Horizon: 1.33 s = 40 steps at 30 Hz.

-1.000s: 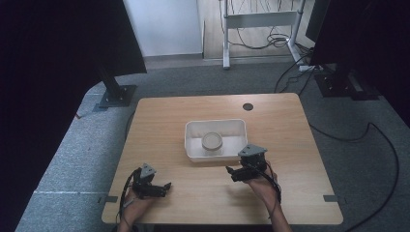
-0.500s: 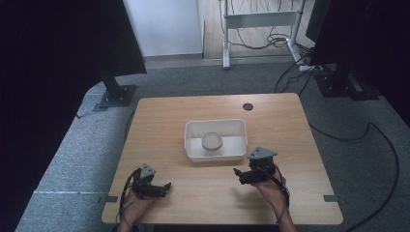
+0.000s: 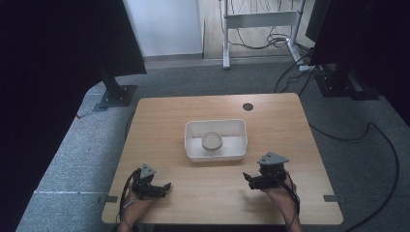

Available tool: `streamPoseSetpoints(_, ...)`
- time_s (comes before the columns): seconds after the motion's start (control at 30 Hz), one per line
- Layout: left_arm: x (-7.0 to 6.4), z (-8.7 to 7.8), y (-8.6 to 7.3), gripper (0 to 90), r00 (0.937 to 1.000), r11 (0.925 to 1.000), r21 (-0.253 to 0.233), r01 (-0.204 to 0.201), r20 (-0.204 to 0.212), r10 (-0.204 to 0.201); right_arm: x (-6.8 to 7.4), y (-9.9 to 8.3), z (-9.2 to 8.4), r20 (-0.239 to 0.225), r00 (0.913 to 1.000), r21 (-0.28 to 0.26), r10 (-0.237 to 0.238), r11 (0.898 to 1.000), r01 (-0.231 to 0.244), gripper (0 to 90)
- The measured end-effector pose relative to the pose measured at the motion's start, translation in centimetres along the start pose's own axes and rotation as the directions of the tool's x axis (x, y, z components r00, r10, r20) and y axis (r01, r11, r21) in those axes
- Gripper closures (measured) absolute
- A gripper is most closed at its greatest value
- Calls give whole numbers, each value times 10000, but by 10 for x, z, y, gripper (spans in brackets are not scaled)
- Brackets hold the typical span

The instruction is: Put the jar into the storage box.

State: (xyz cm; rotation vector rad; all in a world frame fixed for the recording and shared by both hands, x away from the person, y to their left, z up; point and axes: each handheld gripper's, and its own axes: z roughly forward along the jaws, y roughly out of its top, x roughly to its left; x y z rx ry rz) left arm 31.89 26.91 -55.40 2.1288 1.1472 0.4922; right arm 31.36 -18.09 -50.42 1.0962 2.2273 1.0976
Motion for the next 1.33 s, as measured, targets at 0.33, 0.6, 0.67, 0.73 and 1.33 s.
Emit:
streamPoseSetpoints(0.33, -1, -1, -1, 0, 10000, 10000, -6, 56, -62, -56, -4, -21, -11, 220, 9996, 83, 157, 9998, -159, 27)
streamPoseSetpoints(0.6, -1, -1, -1, 0, 9999, 10000, -6, 64, -78, -64, -11, -41, -18, 457, 9977, 224, 508, 9984, -518, 27)
streamPoseSetpoints(0.67, -1, -1, -1, 0, 9999, 10000, -2, 63, -83, -63, -12, -45, -20, 527, 9970, 275, 563, 9979, -578, 27)
streamPoseSetpoints(0.73, -1, -1, -1, 0, 9999, 10000, 2, 57, -83, -57, -13, -49, -21, 567, 9962, 319, 659, 9972, -678, 27)
streamPoseSetpoints(1.33, -2, -1, -1, 0, 10000, 10000, 7, 46, -52, -46, -19, -77, -21, 795, 9901, 1043, 1159, 9868, -1239, 28)
